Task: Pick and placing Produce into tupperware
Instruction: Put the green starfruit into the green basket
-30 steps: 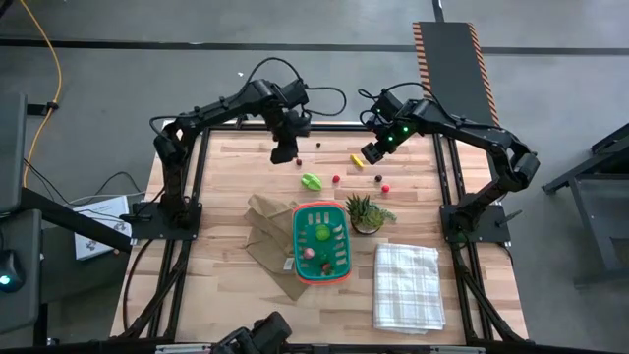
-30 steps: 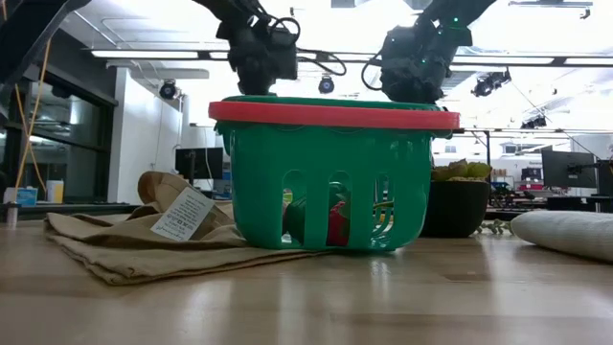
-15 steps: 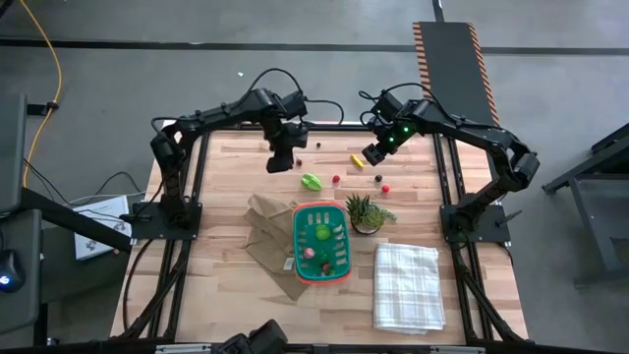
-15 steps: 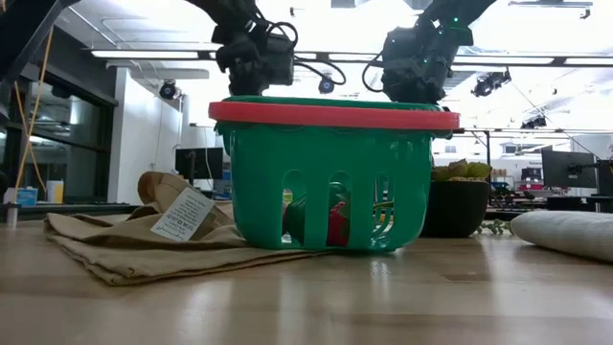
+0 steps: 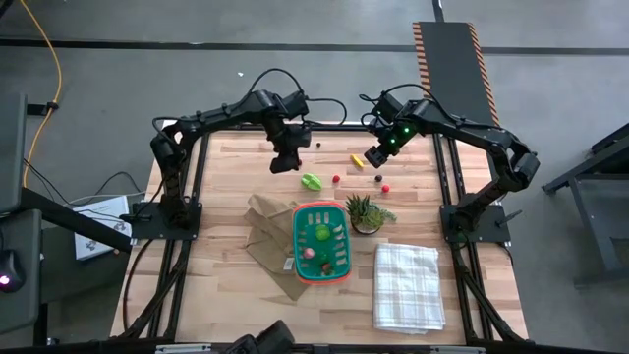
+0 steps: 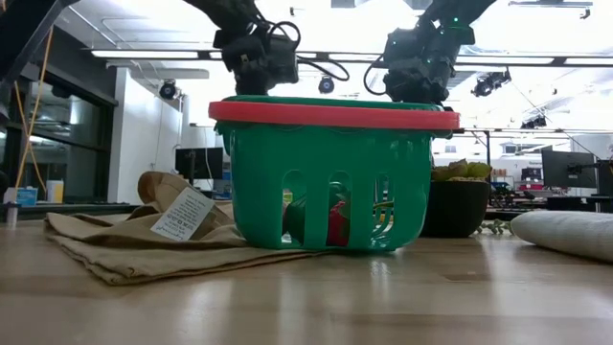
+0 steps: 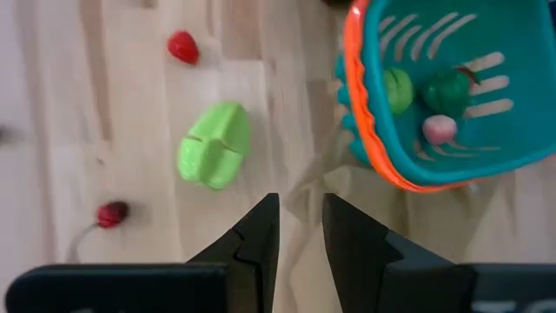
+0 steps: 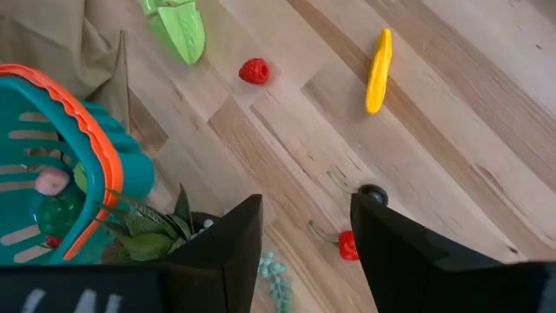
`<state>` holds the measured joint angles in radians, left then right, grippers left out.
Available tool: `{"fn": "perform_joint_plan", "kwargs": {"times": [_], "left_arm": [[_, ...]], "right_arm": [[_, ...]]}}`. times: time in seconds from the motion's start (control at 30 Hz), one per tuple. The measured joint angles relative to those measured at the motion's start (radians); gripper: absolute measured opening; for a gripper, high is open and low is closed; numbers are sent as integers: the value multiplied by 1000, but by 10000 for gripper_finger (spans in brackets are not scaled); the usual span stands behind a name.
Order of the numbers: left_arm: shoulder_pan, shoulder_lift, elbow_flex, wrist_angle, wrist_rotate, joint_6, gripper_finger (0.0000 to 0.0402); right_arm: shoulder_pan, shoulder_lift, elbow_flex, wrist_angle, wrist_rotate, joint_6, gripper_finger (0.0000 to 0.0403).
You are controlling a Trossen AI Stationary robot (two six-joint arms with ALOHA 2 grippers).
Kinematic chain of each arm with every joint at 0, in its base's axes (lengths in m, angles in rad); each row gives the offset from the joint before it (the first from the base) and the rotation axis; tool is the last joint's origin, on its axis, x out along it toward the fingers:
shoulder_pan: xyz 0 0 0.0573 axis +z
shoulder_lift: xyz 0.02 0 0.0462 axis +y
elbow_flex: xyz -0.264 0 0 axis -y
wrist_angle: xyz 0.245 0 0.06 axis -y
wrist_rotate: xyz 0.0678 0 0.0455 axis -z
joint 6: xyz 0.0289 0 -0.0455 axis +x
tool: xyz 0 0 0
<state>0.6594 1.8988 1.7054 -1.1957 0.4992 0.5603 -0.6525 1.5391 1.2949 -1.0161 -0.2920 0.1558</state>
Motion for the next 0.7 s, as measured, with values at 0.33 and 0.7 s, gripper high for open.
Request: {"fn": "perform_joint_plan", "kwargs": {"times": [0.33, 0.7], "left_arm": [[-92, 1, 0, 89, -171, -4, 81], [-201, 1, 0, 152, -310, 91, 81]], "right_arm": [[-2, -2, 0, -15, 7, -8, 167], [-35, -71, 0, -20, 61, -33, 167]]}}
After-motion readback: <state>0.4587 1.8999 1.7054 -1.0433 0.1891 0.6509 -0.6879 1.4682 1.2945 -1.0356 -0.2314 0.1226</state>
